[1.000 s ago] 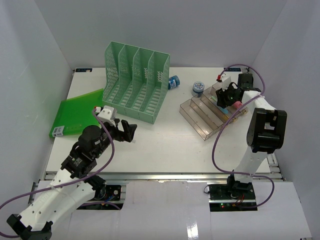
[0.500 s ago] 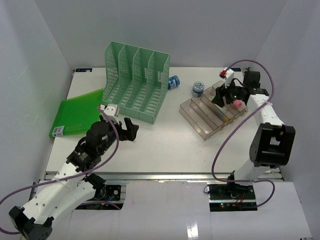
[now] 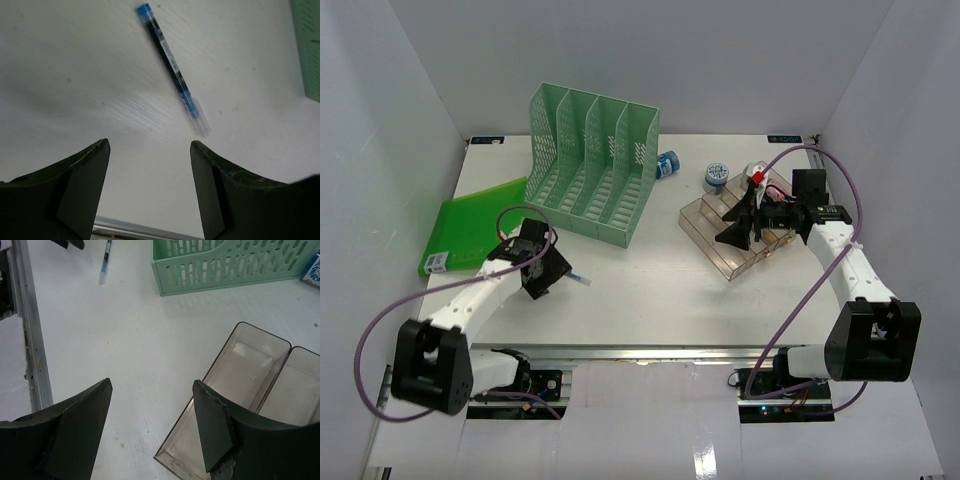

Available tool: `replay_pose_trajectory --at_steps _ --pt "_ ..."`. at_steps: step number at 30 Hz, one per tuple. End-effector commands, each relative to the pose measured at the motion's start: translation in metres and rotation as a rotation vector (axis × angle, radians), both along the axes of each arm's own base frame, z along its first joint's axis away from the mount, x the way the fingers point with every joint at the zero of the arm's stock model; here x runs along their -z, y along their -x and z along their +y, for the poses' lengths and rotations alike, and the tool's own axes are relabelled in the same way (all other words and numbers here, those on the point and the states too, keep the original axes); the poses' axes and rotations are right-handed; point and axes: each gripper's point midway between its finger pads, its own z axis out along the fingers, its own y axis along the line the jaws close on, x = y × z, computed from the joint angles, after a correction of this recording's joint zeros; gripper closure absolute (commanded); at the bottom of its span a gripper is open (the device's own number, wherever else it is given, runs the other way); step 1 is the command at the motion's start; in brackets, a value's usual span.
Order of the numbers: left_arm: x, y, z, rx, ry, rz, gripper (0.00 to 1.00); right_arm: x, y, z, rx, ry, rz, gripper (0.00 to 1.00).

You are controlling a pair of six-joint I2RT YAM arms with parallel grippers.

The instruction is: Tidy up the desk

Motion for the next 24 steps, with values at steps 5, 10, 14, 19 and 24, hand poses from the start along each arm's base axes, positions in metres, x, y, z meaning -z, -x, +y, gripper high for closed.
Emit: replay_pose_trajectory --at_steps 5,10,14,19,24 --pt "0.022 -0.024 -0.005 -0.164 -0.015 0.243 0.28 -0.021 0.017 -0.002 -0.030 -0.051 -0.067 0.27" --pt "0.024 -0.038 -0.007 -0.173 -0.024 0.246 0.29 -0.024 0.016 -0.012 -0.006 -0.063 -0.082 0.27" --pt "0.037 -0.036 -0.005 -0.183 -0.032 0.287 0.32 -0.023 0.016 -0.013 -0.004 -0.067 -0.075 0.27" --pt "0.053 -0.032 -0.006 -0.183 -0.025 0.338 0.49 -0.025 0.017 -0.016 -0.002 -0.075 -0.081 0.27" --pt "0.049 -0.035 -0.006 -0.172 -0.021 0.312 0.77 -0.027 0.018 -0.019 0.004 -0.084 -0.085 0.27"
